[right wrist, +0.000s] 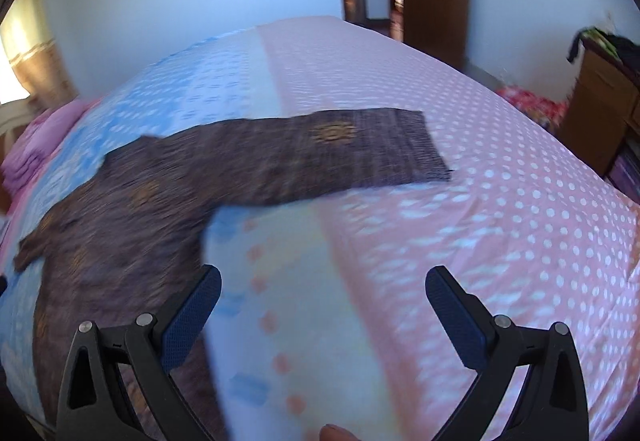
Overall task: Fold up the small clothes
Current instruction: 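Lower the right tool to the sweater sleeve and close on its cuff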
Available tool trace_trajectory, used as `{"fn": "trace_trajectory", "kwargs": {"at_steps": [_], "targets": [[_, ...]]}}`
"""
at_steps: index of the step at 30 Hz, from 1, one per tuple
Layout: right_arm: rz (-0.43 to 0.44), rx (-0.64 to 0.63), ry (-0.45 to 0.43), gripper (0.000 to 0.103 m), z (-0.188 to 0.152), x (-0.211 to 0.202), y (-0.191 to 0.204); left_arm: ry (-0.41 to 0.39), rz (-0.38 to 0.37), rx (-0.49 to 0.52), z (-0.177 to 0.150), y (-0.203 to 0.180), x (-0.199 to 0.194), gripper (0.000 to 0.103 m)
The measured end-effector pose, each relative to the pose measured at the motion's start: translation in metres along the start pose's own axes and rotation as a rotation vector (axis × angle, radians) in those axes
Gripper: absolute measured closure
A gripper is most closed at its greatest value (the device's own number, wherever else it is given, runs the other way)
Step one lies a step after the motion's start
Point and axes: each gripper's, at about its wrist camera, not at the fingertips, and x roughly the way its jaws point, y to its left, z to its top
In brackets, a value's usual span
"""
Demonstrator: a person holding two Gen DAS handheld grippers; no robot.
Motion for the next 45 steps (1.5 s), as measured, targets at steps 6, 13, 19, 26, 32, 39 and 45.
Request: {"fn": "trace_trajectory", "kwargs": {"at_steps": [6, 13, 19, 26, 32, 39, 45], "targets": [[-0.01, 0.083, 0.021, 0.027, 0.046, 0.049, -0.043, 0.014, 0.046, -0.01, 0.015, -0.009, 0.047, 0.0], [-0.007, 0.17, 0.036, 0.043, 0.087, 0.088, -0.077, 0.094, 0.07, -0.038, 0.017, -0.011, 0.091, 0.0], [-0.021, 0.192, 0.048, 0.055, 0.11, 0.113, -0.089, 0.104, 0.109, -0.026, 0.012, -0.009, 0.102, 0.0], [-0.066, 0.143, 0.079, 0.065, 0.107, 0.131, -0.078, 0.13, 0.1, -0.026, 0.01, -0.01, 0.111, 0.0], [0.012, 0.103, 0.086, 0.095, 0.112, 0.11, -0.066, 0.153, 0.066, -0.017, 0.005, -0.012, 0.117, 0.0], [0.1, 0.025, 0.011, 0.095, 0.13, 0.06, -0.02, 0.138, 0.052, -0.038, 0.005, -0.007, 0.113, 0.0], [0.176, -0.073, -0.038, 0.095, 0.143, 0.025, 0.041, 0.134, 0.038, -0.052, 0.001, -0.005, 0.113, 0.0]]}}
